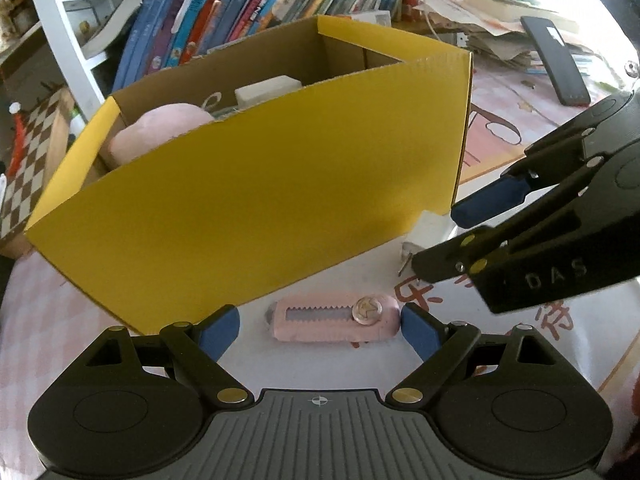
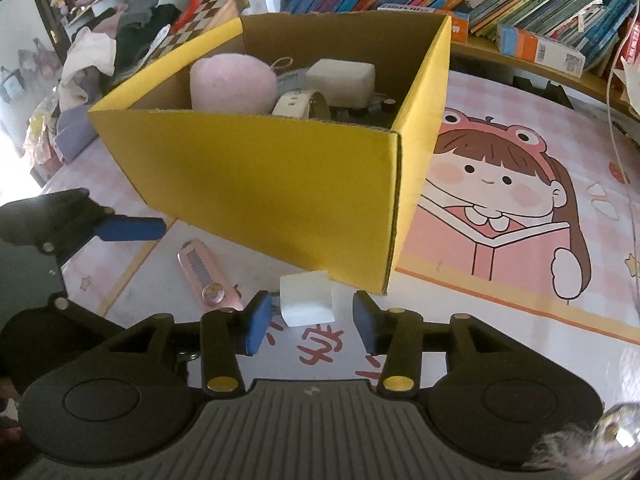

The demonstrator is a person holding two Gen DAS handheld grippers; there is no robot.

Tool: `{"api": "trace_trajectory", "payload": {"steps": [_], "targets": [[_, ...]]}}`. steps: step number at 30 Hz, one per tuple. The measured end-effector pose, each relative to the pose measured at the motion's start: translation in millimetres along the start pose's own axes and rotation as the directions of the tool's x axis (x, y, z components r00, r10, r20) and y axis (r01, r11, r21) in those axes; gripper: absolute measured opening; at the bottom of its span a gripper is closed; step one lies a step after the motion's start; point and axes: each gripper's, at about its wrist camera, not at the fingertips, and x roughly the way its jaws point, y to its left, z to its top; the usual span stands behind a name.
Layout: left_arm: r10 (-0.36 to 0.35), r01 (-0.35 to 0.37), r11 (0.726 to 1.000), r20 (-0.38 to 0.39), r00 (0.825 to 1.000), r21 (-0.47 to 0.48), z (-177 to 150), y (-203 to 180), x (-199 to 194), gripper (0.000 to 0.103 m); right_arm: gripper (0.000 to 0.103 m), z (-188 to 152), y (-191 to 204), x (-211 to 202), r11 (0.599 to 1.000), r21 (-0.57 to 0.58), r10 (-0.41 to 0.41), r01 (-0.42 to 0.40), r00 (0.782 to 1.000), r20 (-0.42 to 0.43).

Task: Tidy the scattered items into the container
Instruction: 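Grasp the pink comb with the left gripper while the right gripper grasps the white cube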

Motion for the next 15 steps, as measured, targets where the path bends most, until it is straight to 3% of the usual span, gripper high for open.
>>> {"api": "trace_trajectory", "payload": {"steps": [10, 12, 15], "targets": [[-0.059, 0.058, 0.995, -0.010, 0.998, -0.080, -4, 12, 7, 0.090, 0.044, 2, 2, 10, 1.000, -0.013, 0.003, -0.003, 0.999, -0.034], [-0.073, 0.071, 0.993, -0.014, 0.997, -0.097, -5, 14, 7, 0.089, 0.037, 2, 3, 10, 1.000, -0.019, -0.003, 0.002, 0.999, -0.034], [-0.095, 0.092, 0.989, -0.019, 0.995, -0.116, -8, 18, 7, 0.088, 0.034, 2, 5, 10, 1.000, -0.024, -0.006, 0.006, 0.999, -0.035]]}}
